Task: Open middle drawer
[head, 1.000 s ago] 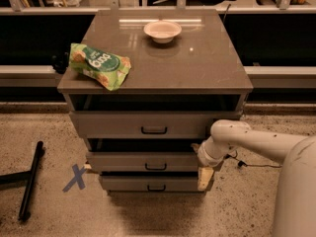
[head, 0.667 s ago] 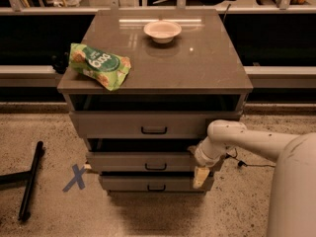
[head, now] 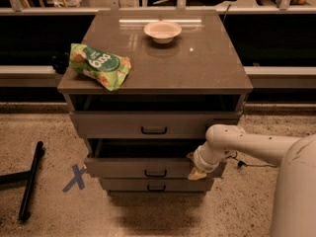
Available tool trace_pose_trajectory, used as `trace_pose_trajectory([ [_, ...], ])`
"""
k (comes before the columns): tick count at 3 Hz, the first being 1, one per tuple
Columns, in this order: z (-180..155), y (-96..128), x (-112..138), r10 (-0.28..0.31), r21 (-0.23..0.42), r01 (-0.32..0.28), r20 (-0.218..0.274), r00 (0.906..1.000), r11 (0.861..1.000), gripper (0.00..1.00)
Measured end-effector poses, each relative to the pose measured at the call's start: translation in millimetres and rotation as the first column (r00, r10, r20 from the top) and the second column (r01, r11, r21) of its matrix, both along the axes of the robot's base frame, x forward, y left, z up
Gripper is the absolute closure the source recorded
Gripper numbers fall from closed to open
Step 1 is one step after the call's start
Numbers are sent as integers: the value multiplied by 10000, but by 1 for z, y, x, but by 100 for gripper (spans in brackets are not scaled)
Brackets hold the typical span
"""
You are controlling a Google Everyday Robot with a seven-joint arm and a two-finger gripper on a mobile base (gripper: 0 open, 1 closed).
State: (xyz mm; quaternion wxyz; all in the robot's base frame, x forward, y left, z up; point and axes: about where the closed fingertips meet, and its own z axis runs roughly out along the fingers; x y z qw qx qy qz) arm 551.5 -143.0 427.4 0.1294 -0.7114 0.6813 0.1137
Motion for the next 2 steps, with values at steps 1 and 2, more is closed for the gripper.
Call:
trace_pose_trajectory([
  [1,2,0,0,0,0,0,0,10000,10000,84],
  [2,8,0,0,0,0,0,0,10000,10000,98],
])
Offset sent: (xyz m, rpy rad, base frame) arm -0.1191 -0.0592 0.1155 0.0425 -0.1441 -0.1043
